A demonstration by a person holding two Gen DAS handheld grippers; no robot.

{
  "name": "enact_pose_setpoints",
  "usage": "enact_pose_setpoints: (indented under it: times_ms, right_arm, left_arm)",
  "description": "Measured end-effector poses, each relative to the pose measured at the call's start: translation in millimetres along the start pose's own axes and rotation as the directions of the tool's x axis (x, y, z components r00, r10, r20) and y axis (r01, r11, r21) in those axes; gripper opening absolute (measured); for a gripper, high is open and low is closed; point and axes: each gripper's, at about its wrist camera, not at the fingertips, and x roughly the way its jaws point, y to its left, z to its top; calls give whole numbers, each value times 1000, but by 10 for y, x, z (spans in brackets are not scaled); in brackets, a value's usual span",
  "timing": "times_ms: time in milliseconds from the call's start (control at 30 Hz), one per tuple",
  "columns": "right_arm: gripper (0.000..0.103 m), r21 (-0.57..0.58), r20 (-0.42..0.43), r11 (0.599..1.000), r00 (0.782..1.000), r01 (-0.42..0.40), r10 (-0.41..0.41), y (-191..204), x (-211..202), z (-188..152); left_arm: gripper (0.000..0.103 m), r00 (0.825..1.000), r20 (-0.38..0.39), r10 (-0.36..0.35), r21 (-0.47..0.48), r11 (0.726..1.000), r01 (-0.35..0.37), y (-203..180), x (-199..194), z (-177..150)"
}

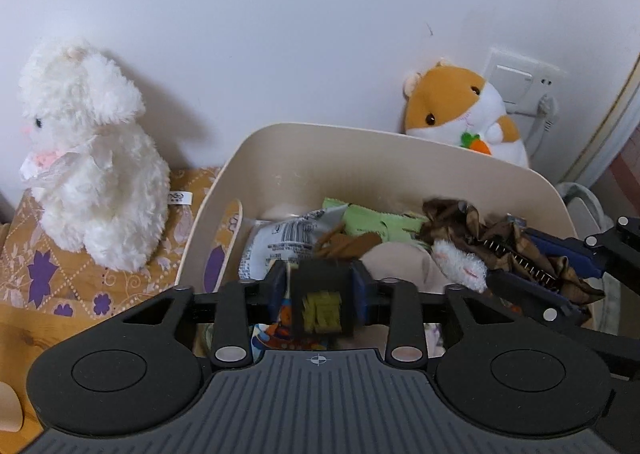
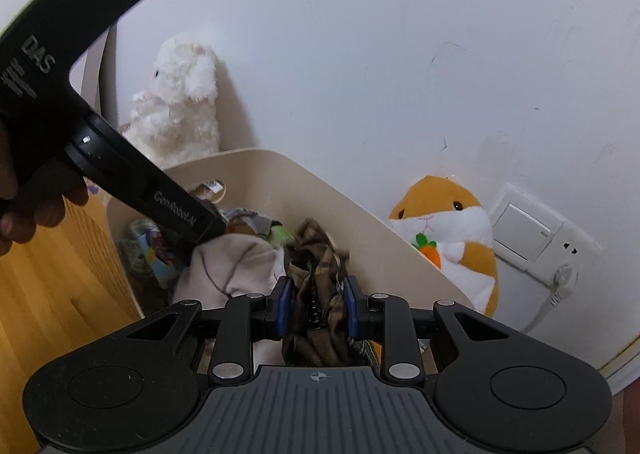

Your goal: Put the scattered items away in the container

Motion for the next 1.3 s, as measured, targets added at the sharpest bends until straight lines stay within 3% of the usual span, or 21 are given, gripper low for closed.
enact_pose_setpoints:
  times_ms: [33,67,100,133,200,400,600,800,1300]
  right_arm:
    - [28,-3,2,1000,1000,1,-1,11,27,9]
    - [42,4,6,1000,1000,5,-5,-11,29,0]
    - [46,16,9,1000,1000,-5,5,-52,72,10]
    - [49,31,14,999,1000,-20,19,-80,47,5]
    - [64,51,34,998,999,-35,33,-117,-32,-14]
    - [75,78,36,997,999,-6,3,-153,-317,-54]
    - [91,308,6,951,1000,-10,8,-217,-726,-85]
    - [93,369,-31,929,999,44,-35,-44,-1154,-95]
    - [96,410,-10,907,995,99,-104,632,-2304,-158]
  left_arm:
    - [56,1000,1,3,-6,1000,-3,-6,-9,2]
    - [60,1000,3,9,-11,1000,-9,-17,-26,6]
    - [65,1000,8,14,-14,1000,-14,-20,-52,10]
    - [69,1000,15,15,-15,1000,-14,-20,-85,14]
    - [74,1000,20,3,-16,1000,-3,-19,-149,24]
    - [78,999,36,-19,-15,1000,19,-10,-442,13]
    - [79,997,50,-66,34,997,64,-60,-866,-93]
    - [78,993,108,-40,40,999,36,-50,-1417,-308]
    - [78,996,64,-67,59,996,63,266,-2362,-1027]
